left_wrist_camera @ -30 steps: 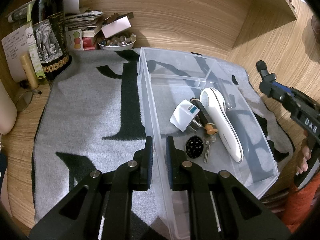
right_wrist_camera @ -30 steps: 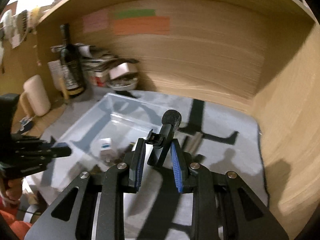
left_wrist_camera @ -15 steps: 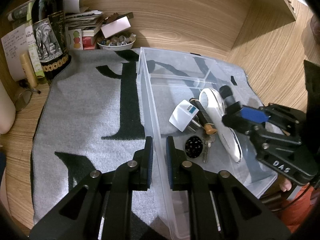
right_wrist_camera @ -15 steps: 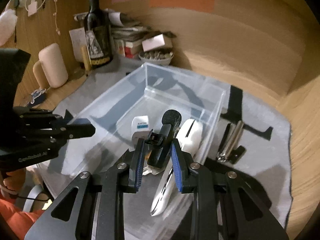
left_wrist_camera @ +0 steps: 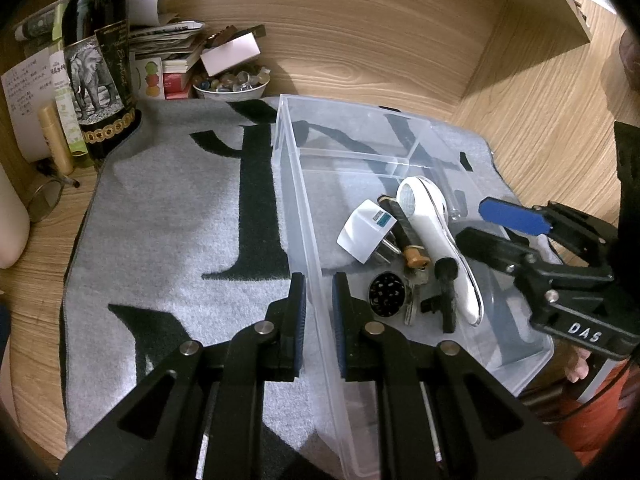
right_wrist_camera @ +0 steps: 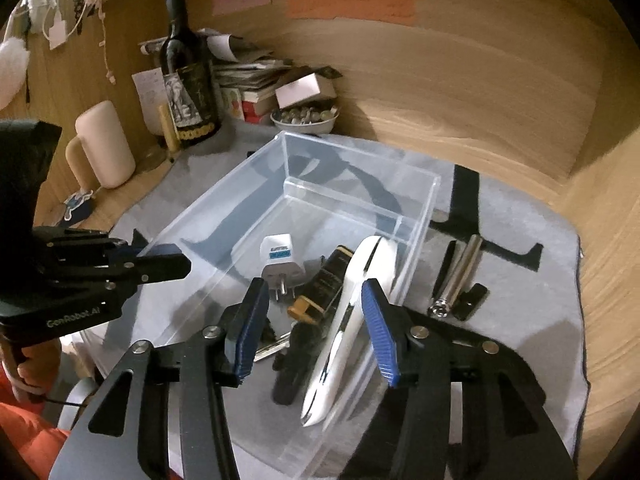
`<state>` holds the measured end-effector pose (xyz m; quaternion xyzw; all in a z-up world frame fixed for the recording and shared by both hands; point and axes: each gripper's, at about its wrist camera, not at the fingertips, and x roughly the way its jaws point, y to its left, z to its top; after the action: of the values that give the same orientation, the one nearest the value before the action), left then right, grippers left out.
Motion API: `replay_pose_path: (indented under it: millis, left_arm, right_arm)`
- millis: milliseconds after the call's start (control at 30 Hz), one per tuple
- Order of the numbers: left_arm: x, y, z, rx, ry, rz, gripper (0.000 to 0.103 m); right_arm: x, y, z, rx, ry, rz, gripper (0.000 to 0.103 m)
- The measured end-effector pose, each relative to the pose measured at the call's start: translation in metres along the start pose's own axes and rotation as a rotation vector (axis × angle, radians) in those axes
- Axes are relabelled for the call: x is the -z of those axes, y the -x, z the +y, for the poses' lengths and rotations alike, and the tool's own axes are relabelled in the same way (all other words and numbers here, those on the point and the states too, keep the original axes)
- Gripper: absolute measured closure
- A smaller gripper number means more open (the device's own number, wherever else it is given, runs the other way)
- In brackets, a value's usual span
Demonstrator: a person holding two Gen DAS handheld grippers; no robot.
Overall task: Organize rigid objects
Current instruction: 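Place the black plug-shaped part into the box with the right gripper, then grasp the thin black pen-like item with the right gripper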
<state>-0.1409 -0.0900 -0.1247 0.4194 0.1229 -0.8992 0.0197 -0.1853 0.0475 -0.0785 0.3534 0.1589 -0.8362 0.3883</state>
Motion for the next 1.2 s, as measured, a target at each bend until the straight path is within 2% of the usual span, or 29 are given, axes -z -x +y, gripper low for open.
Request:
replay_pose_path:
  millis: [167,367,533,767,1033,1200]
  left_arm:
    - [0.0,0.0,0.0,0.0,-0.001,0.001,0.09]
    - [0.001,0.0,0.0,0.005,0.005,-0.001,0.09]
    - [0.001,-0.001,-0.001,0.008,0.009,-0.003,0.09]
    - [0.001,-0.001,-0.001,0.008,0.008,-0.003,0.09]
    - [0.001,-0.001,-0.001,0.009,0.009,-0.003,0.09]
    - [0.001,-0.001,0.0,0.009,0.009,-0.004,0.09]
  right_arm:
    - [-0.004,0.013,-0.006,0.037,-0.016,-0.045,0.058]
    - [-0.014,0.047,-0.021,0.118,-0.051,-0.16,0.058]
    - [-0.022,0.055,-0.044,0.178,-0.092,-0.189,0.058]
    - [-0.025,0.016,-0.083,0.245,-0.163,-0.098,0.058]
    - [0.002,-0.039,-0.123,0.245,-0.28,0.08,0.058]
    - [0.015,-0.054,-0.128,0.235,-0.284,0.139,0.059]
